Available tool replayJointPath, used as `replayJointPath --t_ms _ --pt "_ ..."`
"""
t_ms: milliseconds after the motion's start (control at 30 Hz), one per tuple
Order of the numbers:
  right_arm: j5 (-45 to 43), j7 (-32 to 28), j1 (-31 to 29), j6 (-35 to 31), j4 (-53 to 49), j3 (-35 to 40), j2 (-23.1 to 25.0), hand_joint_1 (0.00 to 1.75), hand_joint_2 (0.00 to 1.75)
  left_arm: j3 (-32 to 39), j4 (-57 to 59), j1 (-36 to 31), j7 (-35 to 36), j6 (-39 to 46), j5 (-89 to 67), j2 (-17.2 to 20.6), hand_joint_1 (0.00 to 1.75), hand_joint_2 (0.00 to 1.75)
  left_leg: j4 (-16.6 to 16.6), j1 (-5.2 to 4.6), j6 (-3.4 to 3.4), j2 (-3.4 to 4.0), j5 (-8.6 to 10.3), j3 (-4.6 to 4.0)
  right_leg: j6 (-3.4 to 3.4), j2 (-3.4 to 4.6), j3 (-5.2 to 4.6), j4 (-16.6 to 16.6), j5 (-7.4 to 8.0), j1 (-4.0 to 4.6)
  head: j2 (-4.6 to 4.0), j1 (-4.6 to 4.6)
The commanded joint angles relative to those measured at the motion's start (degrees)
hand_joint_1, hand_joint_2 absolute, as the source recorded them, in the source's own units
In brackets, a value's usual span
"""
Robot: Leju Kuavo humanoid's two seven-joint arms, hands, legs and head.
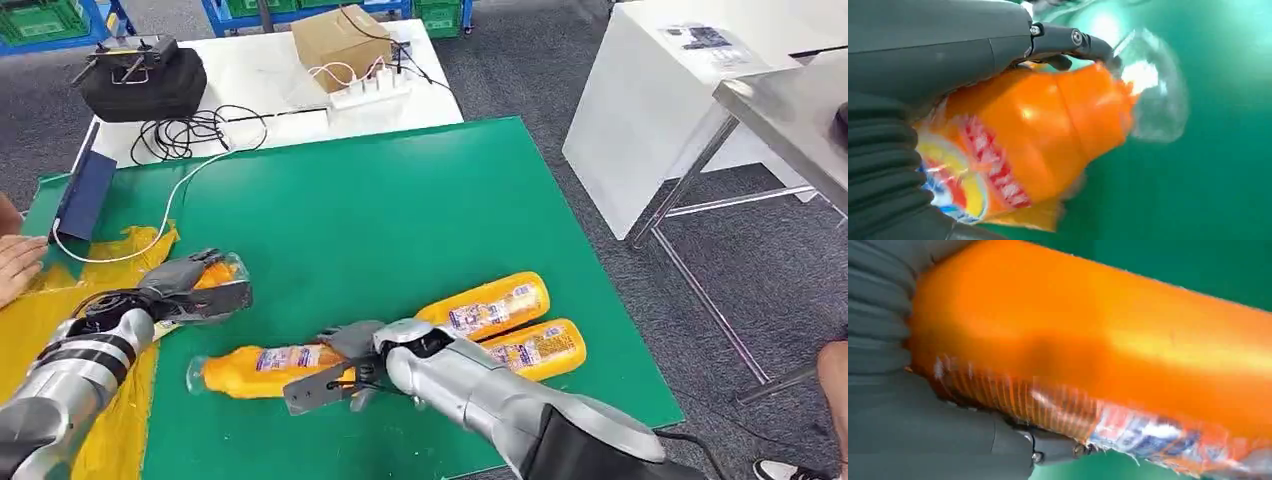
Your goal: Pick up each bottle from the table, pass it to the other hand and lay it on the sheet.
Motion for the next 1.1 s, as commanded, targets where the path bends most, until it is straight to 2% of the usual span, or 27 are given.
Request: replayJointPath --t_ms 33,67,133,167,200,233,300,333,433,467,500,533,600,633,667,700,800,833,900,1033,1100 --pt "2.2 1.3 3.1 4.0 6.1 7.7 -0.6 1.75 1.75 4.4 4.4 -3.4 -4.3 -1.8 5.6 -4.5 0.0 0.0 0.0 0.06 0.08 -0.24 0.02 0.12 -0.06 -0.05 0.19 -0.1 0.0 0.06 0.0 0.0" --pt "2.9 1.6 3.9 3.8 6.2 8.4 -1.2 1.75 1.75 5.8 4.1 -3.6 -5.3 -1.8 7.8 -5.4 0.0 0.0 -0.1 0.05 0.14 -0.49 0.09 0.1 -0.09 -0.18 0.21 -0.2 0.02 0.05 0.0 0.0" --pt "3.0 1.5 4.9 2.7 6.6 8.4 -1.8 1.75 1.75 8.9 3.2 -3.6 -7.8 -1.2 12.3 -6.5 0.0 0.0 -0.1 0.09 0.14 -0.51 0.11 0.15 -0.12 -0.16 0.26 -0.2 0.05 0.1 0.0 0.0" --pt "2.2 2.0 5.2 1.8 6.8 7.4 -1.9 1.75 1.75 11.8 2.2 -3.2 -9.7 -0.4 15.7 -7.0 0.0 0.0 -0.1 0.09 0.1 -0.39 0.08 0.21 -0.1 -0.13 0.27 -0.2 0.04 0.1 0.0 0.0" --pt "2.2 2.0 5.2 1.8 6.8 7.4 -1.9 1.75 1.75 11.8 2.2 -3.2 -9.7 -0.4 15.7 -7.0 0.0 0.0 0.0 0.06 0.07 -0.26 0.04 0.27 -0.07 -0.08 0.27 -0.1 0.0 0.07 0.0 0.0" --pt "0.8 3.5 5.6 -0.8 7.0 5.4 -1.8 1.75 1.75 17.0 0.6 -2.3 -13.3 0.2 22.2 -7.7 0.0 0.0 -0.1 0.09 0.11 -0.35 0.09 0.26 -0.11 -0.06 0.3 -0.2 0.05 0.1 0.0 0.0" --pt "-0.7 4.8 5.9 -3.5 6.9 3.0 -1.4 1.75 1.75 21.8 -1.6 -1.1 -15.6 -0.8 28.7 -8.1 0.0 0.0 -0.1 0.1 0.14 -0.34 0.12 0.34 -0.13 -0.04 0.35 -0.3 0.08 0.11 0.0 0.0" --pt "-2.0 5.1 6.0 -5.7 6.7 1.1 -1.1 1.75 1.75 23.4 -4.0 0.2 -16.9 -0.9 31.7 -8.0 0.0 0.0 -0.1 0.07 0.08 -0.08 0.05 0.45 -0.09 0.07 0.38 -0.2 0.04 0.07 0.0 0.0" --pt "-3.6 5.4 5.7 -8.3 6.3 -1.5 -0.6 1.75 1.75 24.1 -7.8 2.3 -17.7 -1.7 35.3 -6.9 0.0 0.0 -0.1 0.05 0.09 0.03 0.06 0.45 -0.19 0.27 0.34 -0.2 0.14 0.05 0.0 0.0" --pt "-4.8 4.9 5.7 -11.2 5.9 -3.6 -0.5 1.75 1.75 26.0 -9.8 3.5 -18.2 -2.5 39.6 -6.9 0.0 0.0 -0.2 0.06 0.14 -0.05 0.1 0.4 -0.27 0.3 0.3 -0.3 0.22 0.07 0.0 0.0" --pt "-4.9 4.9 5.4 -10.9 5.9 -3.7 -0.4 1.75 1.75 26.0 -10.3 3.8 -18.2 -2.8 40.0 -6.5 0.0 0.0 -0.1 0.05 0.13 -0.01 0.07 0.37 -0.26 0.31 0.27 -0.2 0.2 0.06 0.0 0.0" --pt "-6.8 3.3 5.7 -14.7 5.2 -6.5 -0.4 1.75 1.75 30.4 -13.0 5.0 -19.1 -3.2 46.5 -7.3 0.0 0.0 -0.1 0.04 0.14 0.01 0.07 0.36 -0.27 0.35 0.24 -0.2 0.2 0.05 0.0 0.0" --pt "-8.8 0.2 5.5 -18.3 4.3 -10.0 -0.3 1.75 1.75 34.1 -20.7 8.8 -18.0 -5.0 56.8 -7.5 0.0 0.0 -0.1 0.03 0.09 0.16 0.02 0.4 -0.23 0.37 0.26 -0.1 0.15 0.03 0.0 0.0" --pt "-12.2 -4.7 6.3 -21.5 2.4 -14.4 -0.2 1.75 1.75 37.9 -26.4 10.9 -18.0 -1.5 62.8 -8.3 0.0 0.0 -0.1 0.06 0.15 0.05 0.03 0.34 -0.27 0.4 0.23 -0.2 0.17 0.06 0.0 0.0" --pt "-12.1 -4.8 6.0 -21.9 2.5 -15.1 0.1 1.75 1.75 37.2 -30.6 13.0 -15.8 -2.3 65.2 -7.6 0.0 0.0 -0.1 0.03 0.13 0.19 0.02 0.35 -0.26 0.5 0.2 -0.1 0.18 0.04 0.0 0.0" --pt "-13.6 -7.5 6.6 -23.2 1.1 -17.3 0.2 1.75 1.75 38.2 -33.9 14.5 -15.3 -2.1 68.4 -7.4 0.0 0.0 -0.1 0.05 0.08 0.34 -0.01 0.35 -0.24 0.56 0.18 -0.1 0.18 0.05 0.0 0.0" --pt "-14.4 -9.3 7.2 -24.0 -0.2 -19.0 0.2 1.75 1.75 38.8 -36.4 15.7 -14.5 -1.7 70.8 -7.2 0.0 0.0 0.0 0.04 0.05 0.57 -0.01 0.16 -0.26 0.66 -0.07 0.0 0.17 0.05 0.0 0.0" --pt "-17.1 -15.1 8.9 -26.5 -3.2 -22.9 0.2 1.75 1.75 40.4 -39.0 17.1 -15.5 -0.1 74.0 -7.2 0.0 0.0 0.0 0.07 0.09 0.49 -0.01 0.08 -0.31 0.73 -0.18 0.0 0.17 0.08 0.0 0.0" --pt "-18.4 -17.8 10.2 -27.3 -6.4 -25.3 0.0 1.75 1.75 41.0 -40.9 18.8 -14.9 -1.1 76.3 -6.3 0.0 0.0 0.0 0.05 0.05 0.48 0.0 -0.07 -0.24 0.61 -0.28 0.0 0.14 0.08 0.0 0.0" --pt "-18.0 -17.5 11.0 -27.1 -8.2 -25.7 -0.3 1.75 1.75 41.2 -41.7 19.6 -14.5 -1.5 76.8 -6.2 0.0 0.0 0.0 0.11 0.07 0.33 -0.05 -0.22 -0.27 0.7 -0.37 0.1 0.1 0.11 0.0 0.0" --pt "-18.4 -18.8 11.8 -27.4 -9.9 -26.9 -0.3 1.75 1.75 40.8 -41.7 20.0 -14.7 -1.0 76.8 -6.1 0.0 0.0 0.0 0.1 0.03 0.2 0.03 -0.37 -0.24 0.47 -0.48 0.0 0.12 0.1 0.0 0.0"
